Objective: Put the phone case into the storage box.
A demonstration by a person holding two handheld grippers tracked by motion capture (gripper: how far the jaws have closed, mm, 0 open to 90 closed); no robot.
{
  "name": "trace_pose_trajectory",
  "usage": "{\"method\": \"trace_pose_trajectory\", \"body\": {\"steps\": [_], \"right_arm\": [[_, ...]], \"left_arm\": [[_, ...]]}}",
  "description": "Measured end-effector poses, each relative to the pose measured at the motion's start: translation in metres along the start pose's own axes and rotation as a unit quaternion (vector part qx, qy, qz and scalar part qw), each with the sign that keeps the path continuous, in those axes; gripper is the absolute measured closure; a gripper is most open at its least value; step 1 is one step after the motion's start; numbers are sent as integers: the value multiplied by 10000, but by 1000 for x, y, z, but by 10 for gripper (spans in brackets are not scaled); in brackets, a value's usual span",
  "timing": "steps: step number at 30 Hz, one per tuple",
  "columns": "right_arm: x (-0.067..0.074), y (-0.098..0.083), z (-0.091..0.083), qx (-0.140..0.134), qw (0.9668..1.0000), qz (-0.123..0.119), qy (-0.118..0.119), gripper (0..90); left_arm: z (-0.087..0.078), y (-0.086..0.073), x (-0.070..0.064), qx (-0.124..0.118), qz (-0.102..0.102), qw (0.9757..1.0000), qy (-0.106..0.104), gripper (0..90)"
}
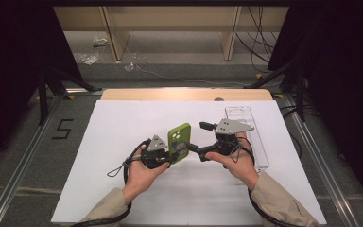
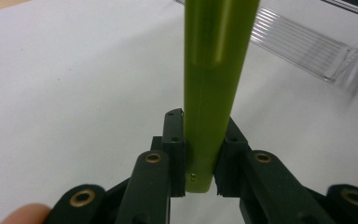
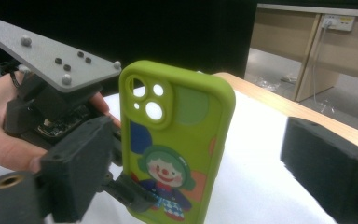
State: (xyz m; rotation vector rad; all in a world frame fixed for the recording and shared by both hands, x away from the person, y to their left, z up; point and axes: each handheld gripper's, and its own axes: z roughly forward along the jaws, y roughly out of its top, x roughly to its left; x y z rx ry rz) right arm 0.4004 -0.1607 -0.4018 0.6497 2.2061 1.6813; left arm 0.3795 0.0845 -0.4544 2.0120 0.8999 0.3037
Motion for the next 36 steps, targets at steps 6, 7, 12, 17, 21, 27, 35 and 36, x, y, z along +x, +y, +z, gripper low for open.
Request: {"method": "trace_pose_trajectory", "body": {"steps": [6,7,12,17,21,27,35,36], "right_arm": [[5,-2,4,31,9999,-68,-99,52],[5,-2,4,21,9999,-67,-114,48],[7,-2,5,-21,9998,-72,-192,34],[9,-3,7,-79,9996,-7,-273,34],[10,-3,8,-135,9992,46,-373,34],[10,-5,9,-179,9982,172,-543,31],[10,-8,12,-122,9975,261,-650,36],[10,-8,12,-121,9973,266,-676,37]], "left_arm": [[2,1,-1,18,-116,9999,64,767],[2,2,-1,30,-123,9999,67,768],[5,4,-4,72,-169,9998,68,767],[6,7,-10,91,-186,9998,31,767],[9,9,-14,76,-205,9997,48,767],[15,11,-21,99,-160,9998,34,767],[22,14,-28,120,-123,9998,-27,767],[22,14,-29,122,-126,9998,-27,767]]}}
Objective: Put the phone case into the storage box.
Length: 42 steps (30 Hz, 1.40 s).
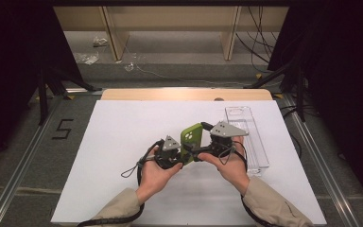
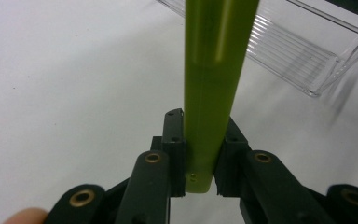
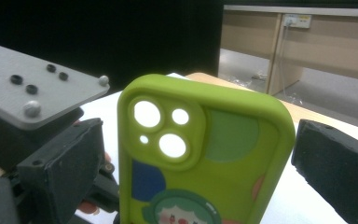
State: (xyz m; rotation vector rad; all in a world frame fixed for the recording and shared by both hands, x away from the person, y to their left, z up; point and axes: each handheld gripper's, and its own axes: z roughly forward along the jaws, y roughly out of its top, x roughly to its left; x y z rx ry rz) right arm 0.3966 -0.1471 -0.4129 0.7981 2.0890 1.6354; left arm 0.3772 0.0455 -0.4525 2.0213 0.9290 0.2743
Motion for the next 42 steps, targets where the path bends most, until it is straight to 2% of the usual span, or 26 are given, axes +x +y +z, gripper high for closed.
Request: {"method": "trace_pose_trajectory", "body": {"steps": [3,9,18,26,42], "right_arm": [[-1,-1,0,-25,10000,77,-13,43],[-1,-2,0,-54,9998,80,-146,62],[1,-2,0,-158,9991,117,-378,140],[2,-2,-1,-172,9989,154,-410,155],[2,0,-2,-254,9991,81,-344,166]], "left_arm": [[2,1,-2,3,0,10000,-13,767],[5,2,-6,-12,-47,10000,-36,767],[7,2,-8,-35,-89,9999,-43,766],[8,2,-8,-55,-101,9999,-51,766],[7,3,-8,-165,-56,9998,-59,761]]}}
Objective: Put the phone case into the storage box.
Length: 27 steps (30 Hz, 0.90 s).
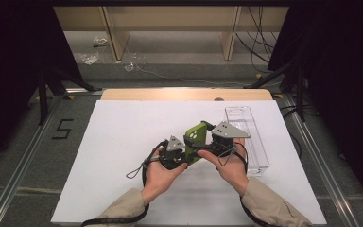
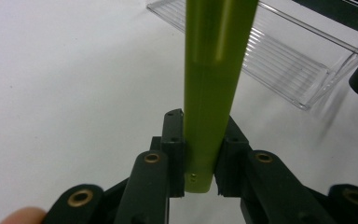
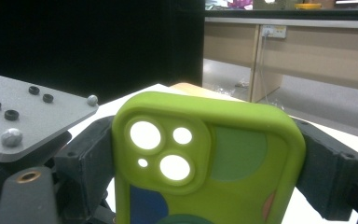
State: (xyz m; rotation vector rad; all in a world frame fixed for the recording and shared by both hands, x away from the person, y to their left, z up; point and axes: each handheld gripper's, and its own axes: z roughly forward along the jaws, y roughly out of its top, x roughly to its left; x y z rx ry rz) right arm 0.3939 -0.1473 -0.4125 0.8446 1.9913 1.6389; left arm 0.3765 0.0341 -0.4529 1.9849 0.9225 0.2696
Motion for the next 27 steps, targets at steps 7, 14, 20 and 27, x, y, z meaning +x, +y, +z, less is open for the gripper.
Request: {"method": "trace_pose_trajectory", "body": {"steps": [7,14,20,27], "right_arm": [[-1,2,-1,-14,9999,68,122,169],[-6,8,-5,-92,9999,61,97,169],[-12,13,-10,-126,9999,49,35,168],[-20,16,-15,-119,9999,47,-46,168]], "left_arm": [[-1,1,1,-62,179,9998,-51,707],[-5,2,1,-47,666,9977,-79,412],[-14,3,2,-8,1004,9949,-46,143],[-20,0,8,137,1119,9936,3,0]]}}
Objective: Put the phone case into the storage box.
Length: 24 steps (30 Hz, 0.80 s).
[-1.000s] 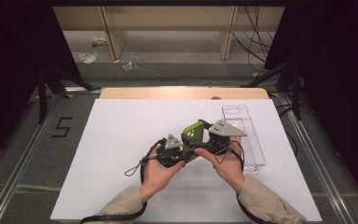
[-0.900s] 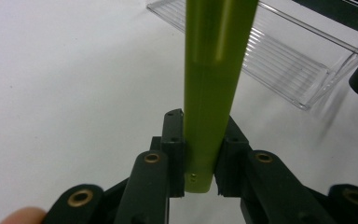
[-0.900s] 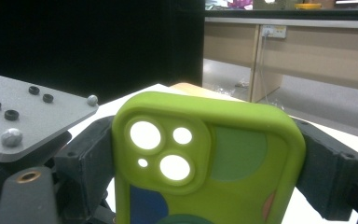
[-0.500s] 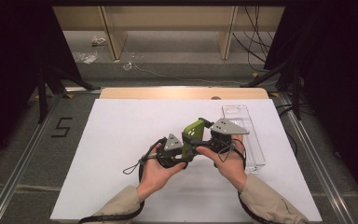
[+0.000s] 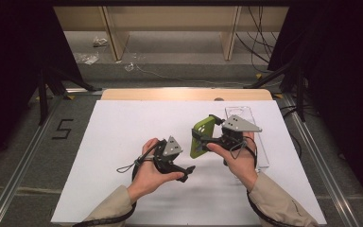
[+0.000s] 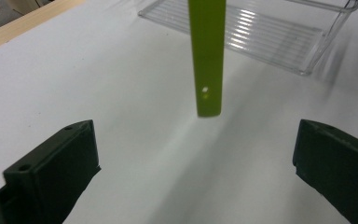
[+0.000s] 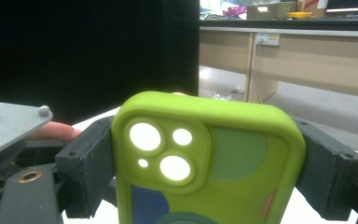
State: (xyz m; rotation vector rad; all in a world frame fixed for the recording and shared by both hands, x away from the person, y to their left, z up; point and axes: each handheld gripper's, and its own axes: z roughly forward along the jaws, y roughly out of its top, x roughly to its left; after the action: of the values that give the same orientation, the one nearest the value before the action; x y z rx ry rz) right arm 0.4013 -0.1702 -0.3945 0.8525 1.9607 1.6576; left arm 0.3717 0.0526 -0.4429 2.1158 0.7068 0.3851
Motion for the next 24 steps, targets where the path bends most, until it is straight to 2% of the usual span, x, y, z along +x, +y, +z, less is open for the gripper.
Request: {"method": "trace_pose_trajectory", "body": {"steps": [7,15,24], "right_arm": [[-6,3,-4,-16,10000,1,-41,168],[-12,6,-8,-51,9999,2,-152,168],[-17,11,-13,-85,9997,9,-210,168]], "left_arm": [[-10,-8,8,-7,-29,10000,-17,0],[-22,-22,18,23,-165,9998,92,0],[-33,-31,25,-34,-204,9997,114,0]]}}
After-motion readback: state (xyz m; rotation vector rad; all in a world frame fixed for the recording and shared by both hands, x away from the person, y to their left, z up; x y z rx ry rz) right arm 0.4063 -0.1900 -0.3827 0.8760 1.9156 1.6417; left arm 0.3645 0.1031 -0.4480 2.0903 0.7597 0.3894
